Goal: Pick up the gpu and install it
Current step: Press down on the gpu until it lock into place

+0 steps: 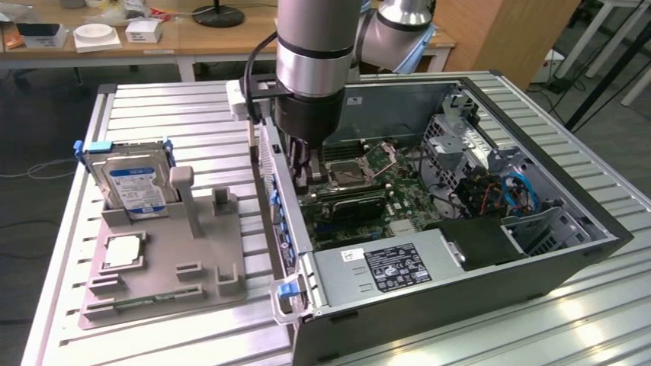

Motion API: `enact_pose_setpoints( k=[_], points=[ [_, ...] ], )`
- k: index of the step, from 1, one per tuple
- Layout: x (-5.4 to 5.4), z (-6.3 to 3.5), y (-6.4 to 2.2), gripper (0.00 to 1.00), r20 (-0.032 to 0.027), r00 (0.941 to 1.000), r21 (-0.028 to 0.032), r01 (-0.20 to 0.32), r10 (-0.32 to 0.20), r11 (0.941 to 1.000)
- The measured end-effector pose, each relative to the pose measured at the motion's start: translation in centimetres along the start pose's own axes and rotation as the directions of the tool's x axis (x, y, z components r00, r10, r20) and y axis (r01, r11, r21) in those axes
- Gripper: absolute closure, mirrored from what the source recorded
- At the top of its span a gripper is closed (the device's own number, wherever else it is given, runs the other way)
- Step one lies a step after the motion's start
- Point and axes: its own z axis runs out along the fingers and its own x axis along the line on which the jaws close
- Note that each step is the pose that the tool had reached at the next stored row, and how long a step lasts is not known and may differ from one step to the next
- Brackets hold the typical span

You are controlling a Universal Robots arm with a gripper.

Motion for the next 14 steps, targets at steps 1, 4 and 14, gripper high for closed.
enact_pose_setpoints(
  k=[1, 4, 14],
  points=[
    [0.0, 0.01, -0.01, 0.89, -0.0002, 1.0, 0.0004, 0.0, 0.0, 1.0],
    [0.0, 0.14, -0.38, 0.89, 0.0, 1.0, 0.0018, 0.0, 0.0, 1.0],
    [0.0, 1.36, -4.88, 0.89, 0.0001, 1.0, 0.0019, 0.0, 0.0, 1.0]
  ],
)
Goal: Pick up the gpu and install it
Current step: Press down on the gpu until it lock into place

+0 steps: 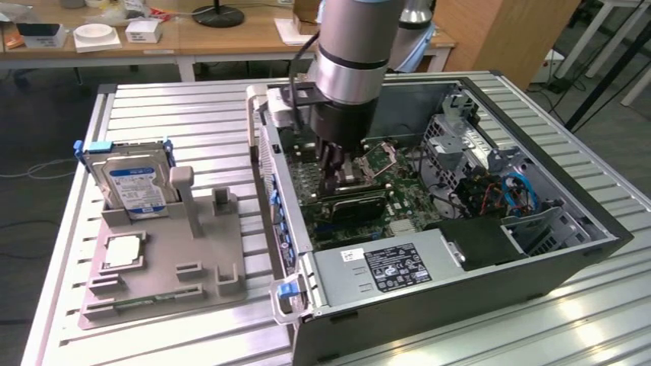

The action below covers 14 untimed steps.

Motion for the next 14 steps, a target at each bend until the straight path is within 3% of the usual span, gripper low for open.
enact_pose_setpoints(
  k=[7, 14],
  points=[
    [0.0, 0.99, -3.11, 0.89, -0.0001, 1.0, 0.0, 0.0, 0.0, 1.0],
    [0.5, 1.0, -3.18, 0.89, -0.0007, 1.0, -0.0001, 0.0, 0.0, 1.0]
  ],
)
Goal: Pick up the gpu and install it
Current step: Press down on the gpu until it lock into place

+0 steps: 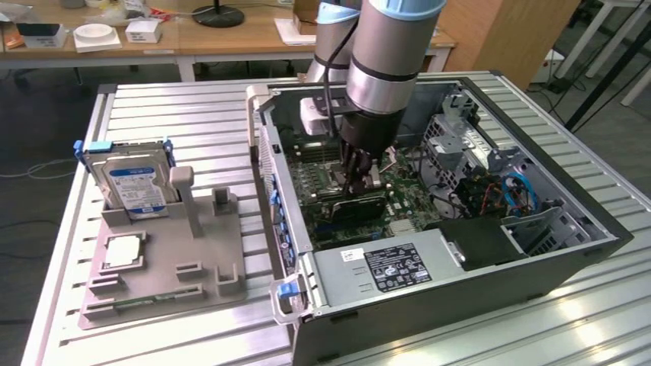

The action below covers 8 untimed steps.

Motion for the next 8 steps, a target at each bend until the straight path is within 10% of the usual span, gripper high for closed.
enact_pose_setpoints(
  k=[8],
  points=[
    [0.19, 0.92, -0.02, 0.89, -0.0025, 1.0, -0.0001, 0.0, 0.0, 1.0]
  ],
)
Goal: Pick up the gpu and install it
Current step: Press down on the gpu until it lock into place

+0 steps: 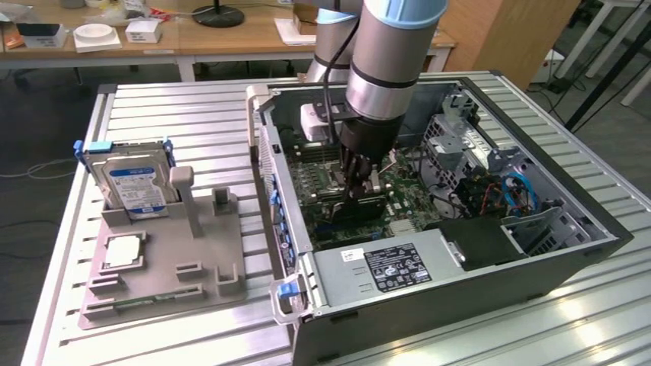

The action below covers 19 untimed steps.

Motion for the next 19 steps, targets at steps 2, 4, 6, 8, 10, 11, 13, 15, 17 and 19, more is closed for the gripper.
enact_pose_setpoints(
  k=[2, 4, 6, 8, 10, 11, 13, 15, 17, 19],
  points=[
    [0.0, 0.18, -0.01, 0.89, 0.0, 1.0, 0.0002, 0.0, 0.0, 1.0],
    [0.0, 0.2, -0.02, 0.89, 0.0003, 1.0, 0.0004, 0.0, 0.0, 1.0],
    [-0.1, 0.07, -0.03, 0.89, -0.0009, 1.0, -0.0005, 0.0, 0.0, 1.0],
    [-0.1, -0.36, -0.04, 0.89, 0.0056, 1.0, 0.004, 0.0, 0.0, 1.0],
    [0.0, -1.4, 0.01, 0.89, 0.0023, 1.0, 0.0017, 0.0, 0.0, 1.0],
    [0.0, -1.83, 0.01, 0.89, 0.003, 1.0, 0.0021, 0.0, 0.0, 1.0],
    [0.0, -2.77, 0.03, 0.89, 0.0025, 1.0, 0.0018, 0.0, 0.0, 1.0],
    [0.0, -3.67, 0.03, 0.89, 0.0026, 1.0, 0.0019, 0.0, 0.0, 1.0],
    [0.0, -4.58, 0.04, 0.89, 0.0025, 1.0, 0.0017, 0.0, 0.0, 1.0],
    [0.0, -5.51, 0.06, 0.89, 0.0026, 1.0, 0.0019, 0.0, 0.0, 1.0]
  ],
)
